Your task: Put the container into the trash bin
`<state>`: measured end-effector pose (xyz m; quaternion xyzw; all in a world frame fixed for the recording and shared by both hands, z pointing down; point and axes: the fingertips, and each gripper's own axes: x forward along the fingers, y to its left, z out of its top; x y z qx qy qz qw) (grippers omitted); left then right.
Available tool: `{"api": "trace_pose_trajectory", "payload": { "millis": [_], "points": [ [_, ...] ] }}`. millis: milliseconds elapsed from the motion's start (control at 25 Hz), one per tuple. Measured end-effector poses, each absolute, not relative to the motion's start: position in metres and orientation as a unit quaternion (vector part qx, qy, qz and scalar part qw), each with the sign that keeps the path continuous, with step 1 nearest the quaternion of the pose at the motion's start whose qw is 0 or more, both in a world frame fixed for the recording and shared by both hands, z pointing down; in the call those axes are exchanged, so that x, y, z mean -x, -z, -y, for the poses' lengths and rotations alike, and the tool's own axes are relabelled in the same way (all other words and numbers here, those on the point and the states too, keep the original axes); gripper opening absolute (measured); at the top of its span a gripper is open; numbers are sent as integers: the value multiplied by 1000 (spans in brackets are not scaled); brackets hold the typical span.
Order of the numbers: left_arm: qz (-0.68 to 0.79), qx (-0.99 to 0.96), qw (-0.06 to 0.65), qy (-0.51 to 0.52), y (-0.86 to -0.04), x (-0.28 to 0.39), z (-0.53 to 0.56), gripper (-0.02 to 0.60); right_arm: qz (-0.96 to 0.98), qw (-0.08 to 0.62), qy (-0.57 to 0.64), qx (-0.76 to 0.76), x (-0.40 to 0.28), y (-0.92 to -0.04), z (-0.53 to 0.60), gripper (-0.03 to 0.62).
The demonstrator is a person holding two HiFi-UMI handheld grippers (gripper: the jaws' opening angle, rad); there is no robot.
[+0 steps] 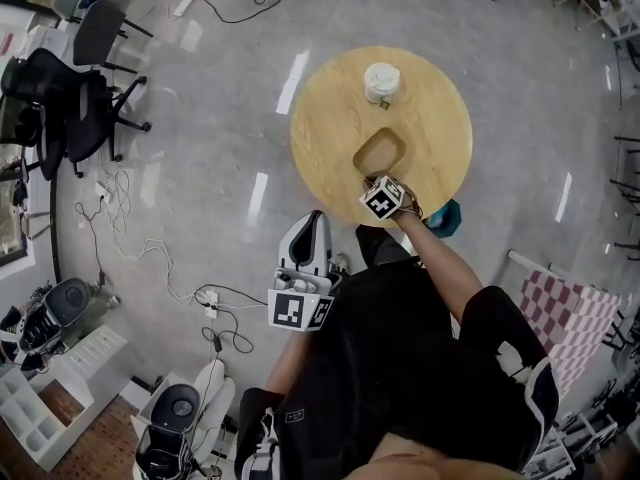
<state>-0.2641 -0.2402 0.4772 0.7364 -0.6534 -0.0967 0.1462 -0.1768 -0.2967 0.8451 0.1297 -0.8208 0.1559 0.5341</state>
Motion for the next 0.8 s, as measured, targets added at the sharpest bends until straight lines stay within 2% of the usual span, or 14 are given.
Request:
{"api": "trace_pose_trajectory", "payload": {
  "millis": [400, 800],
  "points": [
    [637, -751, 125, 119, -463, 263, 170, 12, 834, 508, -141, -161, 158, -807, 242, 34],
    [615, -770, 109, 132, -453, 264, 55, 12, 852, 465, -116, -213, 151, -749, 146, 34]
  ]
}}
